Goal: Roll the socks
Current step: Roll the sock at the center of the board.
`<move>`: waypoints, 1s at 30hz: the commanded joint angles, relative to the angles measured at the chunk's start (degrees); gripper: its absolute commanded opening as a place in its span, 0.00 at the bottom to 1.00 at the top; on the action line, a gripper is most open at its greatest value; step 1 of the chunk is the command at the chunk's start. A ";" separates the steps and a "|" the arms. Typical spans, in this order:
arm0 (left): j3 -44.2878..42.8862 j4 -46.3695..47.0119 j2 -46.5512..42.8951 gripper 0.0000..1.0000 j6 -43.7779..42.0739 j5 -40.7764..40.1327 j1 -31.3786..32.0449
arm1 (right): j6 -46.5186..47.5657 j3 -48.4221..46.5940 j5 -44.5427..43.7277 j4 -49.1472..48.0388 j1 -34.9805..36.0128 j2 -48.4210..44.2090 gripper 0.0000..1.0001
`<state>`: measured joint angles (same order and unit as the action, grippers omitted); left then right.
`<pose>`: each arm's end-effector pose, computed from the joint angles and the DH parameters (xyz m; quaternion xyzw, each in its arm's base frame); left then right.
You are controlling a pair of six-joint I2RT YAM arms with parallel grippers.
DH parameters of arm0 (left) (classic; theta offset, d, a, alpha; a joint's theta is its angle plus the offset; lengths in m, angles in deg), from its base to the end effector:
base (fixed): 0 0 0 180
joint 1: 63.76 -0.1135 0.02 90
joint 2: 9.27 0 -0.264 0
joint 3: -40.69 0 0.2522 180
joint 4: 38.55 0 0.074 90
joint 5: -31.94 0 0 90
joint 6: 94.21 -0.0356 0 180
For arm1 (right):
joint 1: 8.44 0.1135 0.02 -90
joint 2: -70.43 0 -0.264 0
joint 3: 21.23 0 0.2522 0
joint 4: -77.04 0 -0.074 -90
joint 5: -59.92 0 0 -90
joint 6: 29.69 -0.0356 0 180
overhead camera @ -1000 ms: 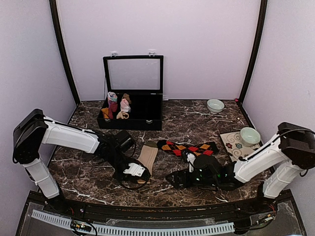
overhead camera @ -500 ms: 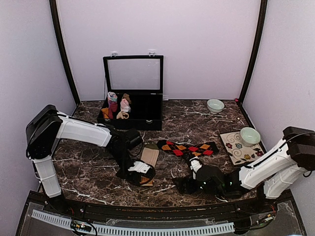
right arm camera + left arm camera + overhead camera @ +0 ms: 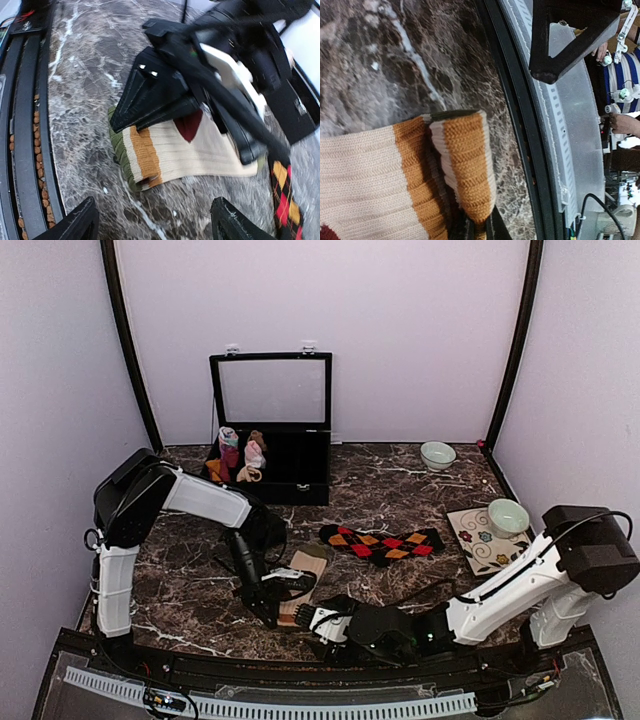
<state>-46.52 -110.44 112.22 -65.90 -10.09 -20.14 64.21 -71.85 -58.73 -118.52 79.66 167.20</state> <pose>0.2272 -0.2530 0.1026 -0.6845 -0.5942 0.4176 0.0637 0.0276 0.3157 0.1402 -0.5202 0.6728 0.1624 0.5003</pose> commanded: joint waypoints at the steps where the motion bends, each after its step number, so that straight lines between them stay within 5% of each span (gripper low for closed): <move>1: 1.54 -3.53 4.71 0.00 0.67 -10.28 0.51 | 12.25 -4.30 4.24 0.42 0.61 3.59 0.75; 16: -1.13 1.44 5.24 0.01 5.17 -15.17 1.39 | 19.07 -16.71 12.10 0.11 -0.12 16.47 0.59; 30: -1.86 3.46 5.18 0.05 6.92 -17.65 1.76 | 15.63 -15.27 14.73 0.48 -2.83 18.31 0.49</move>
<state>-49.19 -116.89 114.47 -59.69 -13.64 -18.57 82.28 -88.16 -45.72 -117.25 78.00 184.75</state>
